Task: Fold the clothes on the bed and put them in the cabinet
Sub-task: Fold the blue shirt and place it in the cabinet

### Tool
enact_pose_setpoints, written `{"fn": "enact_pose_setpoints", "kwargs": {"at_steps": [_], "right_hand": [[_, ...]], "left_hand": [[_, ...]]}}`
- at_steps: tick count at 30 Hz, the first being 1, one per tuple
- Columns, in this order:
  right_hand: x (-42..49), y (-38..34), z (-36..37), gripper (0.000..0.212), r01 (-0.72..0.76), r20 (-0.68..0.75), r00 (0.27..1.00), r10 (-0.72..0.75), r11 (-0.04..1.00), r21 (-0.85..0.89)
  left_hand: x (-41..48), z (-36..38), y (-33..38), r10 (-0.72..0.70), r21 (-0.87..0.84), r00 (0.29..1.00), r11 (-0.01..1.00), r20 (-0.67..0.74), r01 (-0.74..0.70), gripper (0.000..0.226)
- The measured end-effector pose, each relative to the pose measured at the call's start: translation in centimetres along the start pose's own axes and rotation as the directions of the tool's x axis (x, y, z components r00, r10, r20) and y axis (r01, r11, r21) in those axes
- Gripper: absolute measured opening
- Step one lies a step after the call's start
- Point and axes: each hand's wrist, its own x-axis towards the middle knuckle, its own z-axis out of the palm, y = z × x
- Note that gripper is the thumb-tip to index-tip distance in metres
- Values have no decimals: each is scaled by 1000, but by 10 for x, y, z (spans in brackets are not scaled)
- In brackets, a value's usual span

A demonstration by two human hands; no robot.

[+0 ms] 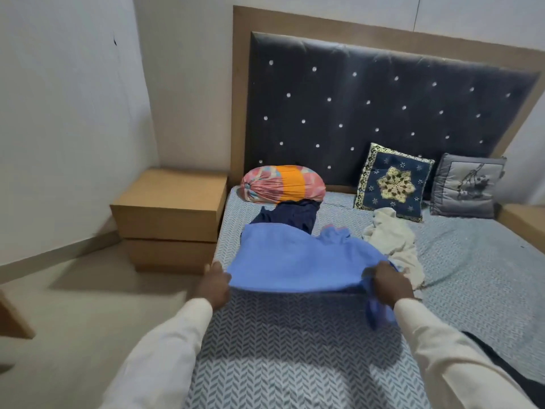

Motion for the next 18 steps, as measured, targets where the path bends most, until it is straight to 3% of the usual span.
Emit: {"fn": "enact_pose_setpoints", "kwargs": {"at_steps": [4,8,13,18], "right_hand": [[-46,-1,57,17,87,114,991,-76,991,-97],[-84,-2,92,17,44,122,992,-30,992,-115],[-126,3,110,24,-1,125,992,25,981,-193],[-165,2,119,23,-47,135,989,58,995,-82]], "left_hand": [[-43,43,-7,99,80,991,991,91,-106,42],[-77,59,-1,211,140,974,965,77,-220,29],[-111,70,8,163,289,954,928,251,-234,23],[-149,83,10,71,357,952,917,298,-181,33]]}}
